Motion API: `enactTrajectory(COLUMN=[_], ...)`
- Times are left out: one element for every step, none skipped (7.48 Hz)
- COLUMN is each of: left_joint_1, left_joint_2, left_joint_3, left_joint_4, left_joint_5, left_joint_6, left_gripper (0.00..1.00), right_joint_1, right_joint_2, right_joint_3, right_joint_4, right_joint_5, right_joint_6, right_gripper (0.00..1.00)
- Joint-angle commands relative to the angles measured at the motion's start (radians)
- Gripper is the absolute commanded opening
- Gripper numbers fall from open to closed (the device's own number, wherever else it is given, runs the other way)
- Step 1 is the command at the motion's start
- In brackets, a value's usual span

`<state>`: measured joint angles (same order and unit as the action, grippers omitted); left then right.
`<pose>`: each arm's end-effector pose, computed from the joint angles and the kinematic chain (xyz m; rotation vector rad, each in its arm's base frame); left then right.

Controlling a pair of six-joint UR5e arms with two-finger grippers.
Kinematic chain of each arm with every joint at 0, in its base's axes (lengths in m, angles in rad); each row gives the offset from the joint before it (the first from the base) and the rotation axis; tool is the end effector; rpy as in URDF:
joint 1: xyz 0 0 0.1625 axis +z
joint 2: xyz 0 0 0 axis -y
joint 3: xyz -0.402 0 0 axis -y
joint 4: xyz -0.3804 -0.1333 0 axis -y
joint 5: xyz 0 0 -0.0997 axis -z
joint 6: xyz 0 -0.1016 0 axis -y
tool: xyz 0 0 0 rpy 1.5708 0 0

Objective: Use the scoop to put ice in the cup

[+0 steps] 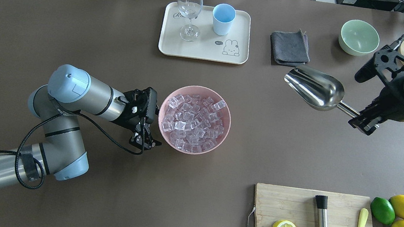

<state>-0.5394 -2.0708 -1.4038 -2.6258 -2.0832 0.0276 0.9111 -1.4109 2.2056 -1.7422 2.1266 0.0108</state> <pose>0.5212 -0.4093 0.3090 1.0577 1.1042 1.2151 -0.2201 -0.4138 0.2998 0.4069 -0.7262 -0.7852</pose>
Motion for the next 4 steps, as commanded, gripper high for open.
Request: enactTrajectory(left_joint_1=[0.007,0.009,0.009,0.009], left_joint_2=[-0.006,-0.009,-0.008,-0.008], left_joint_3=[-0.001,0.000,-0.001,-0.001], left_joint_4=[0.000,0.000,0.000,0.001], left_joint_5=[0.020,0.020,0.020,0.020], left_joint_6=[0.000,0.000,0.000,0.000], left_gripper=[0.98,0.98,0.98,0.98], right_joint_1=[-0.154,-0.211,-0.222,-0.228], right_joint_2=[0.212,0.287,0.297,0.322], right_joint_3=[0.016,-0.001,-0.007,-0.007], right_joint_4=[-0.278,-0.387,-0.414,-0.471], right_joint_5=[-0.103,-0.156,-0.180,-0.181], right_joint_6=[0.000,0.000,-0.015,-0.055], right_gripper=[0.00,0.00,0.00,0.00])
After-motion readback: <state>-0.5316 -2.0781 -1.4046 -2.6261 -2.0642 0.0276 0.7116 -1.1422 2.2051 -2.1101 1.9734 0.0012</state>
